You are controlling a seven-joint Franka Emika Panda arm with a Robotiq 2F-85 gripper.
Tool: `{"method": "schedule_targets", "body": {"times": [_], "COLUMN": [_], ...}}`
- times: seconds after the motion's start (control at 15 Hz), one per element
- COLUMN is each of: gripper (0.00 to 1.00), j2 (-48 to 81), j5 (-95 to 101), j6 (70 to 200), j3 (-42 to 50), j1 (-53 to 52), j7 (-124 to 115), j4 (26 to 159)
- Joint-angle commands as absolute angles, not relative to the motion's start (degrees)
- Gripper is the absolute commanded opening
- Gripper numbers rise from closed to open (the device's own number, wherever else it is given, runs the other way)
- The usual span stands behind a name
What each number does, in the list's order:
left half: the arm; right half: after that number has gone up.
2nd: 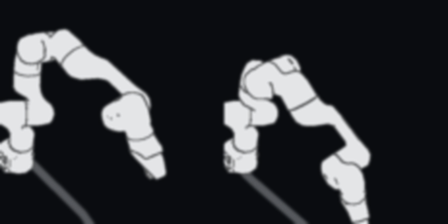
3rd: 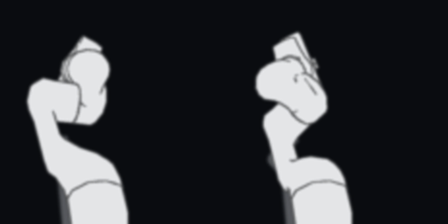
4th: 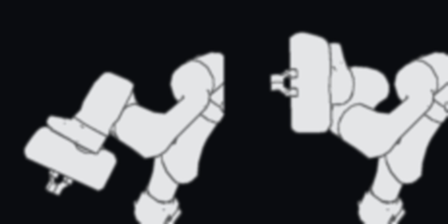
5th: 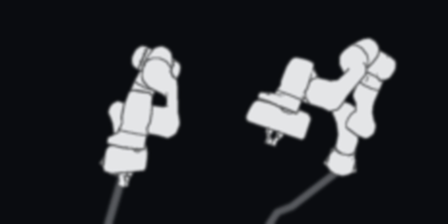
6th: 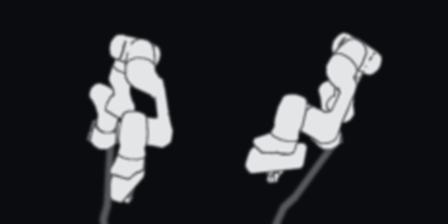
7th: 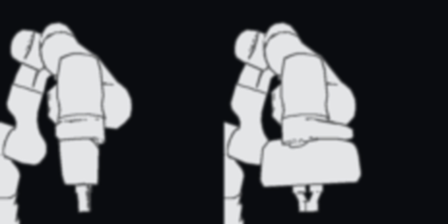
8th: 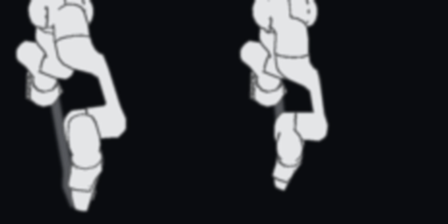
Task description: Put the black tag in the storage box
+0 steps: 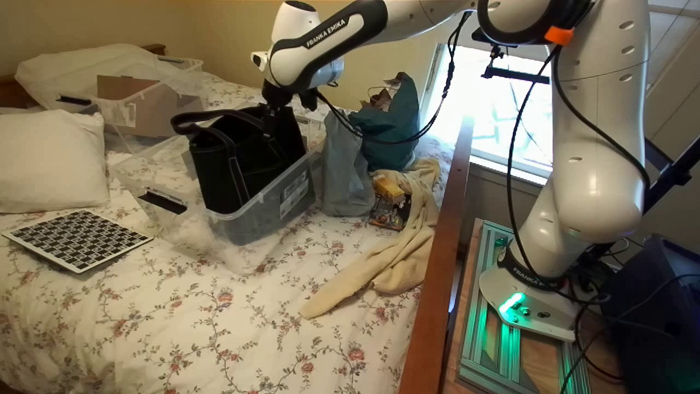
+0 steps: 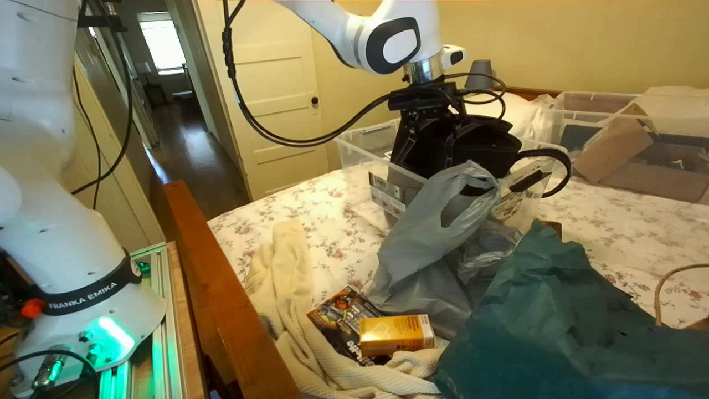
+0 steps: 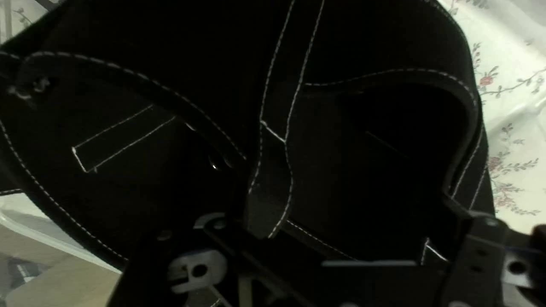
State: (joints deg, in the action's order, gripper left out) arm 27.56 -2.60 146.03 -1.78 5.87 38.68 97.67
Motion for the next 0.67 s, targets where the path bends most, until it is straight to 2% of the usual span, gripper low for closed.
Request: {"method": "schedule_targets", "body": {"times": [0.0,0.33,0.6], "gripper": [1.0,1.0,1.0], "j2": [25.2,19.93,14.97], "j5": [1.72,9.57,9.45], "j6": [143.18,136.59,134.75], "j3": [0.0,2.84,1.25], "j1": [4.62,2.09,2.82], "j7": [30.57,18.51,20.01], "j4": [97.99,100.47,104.47]}}
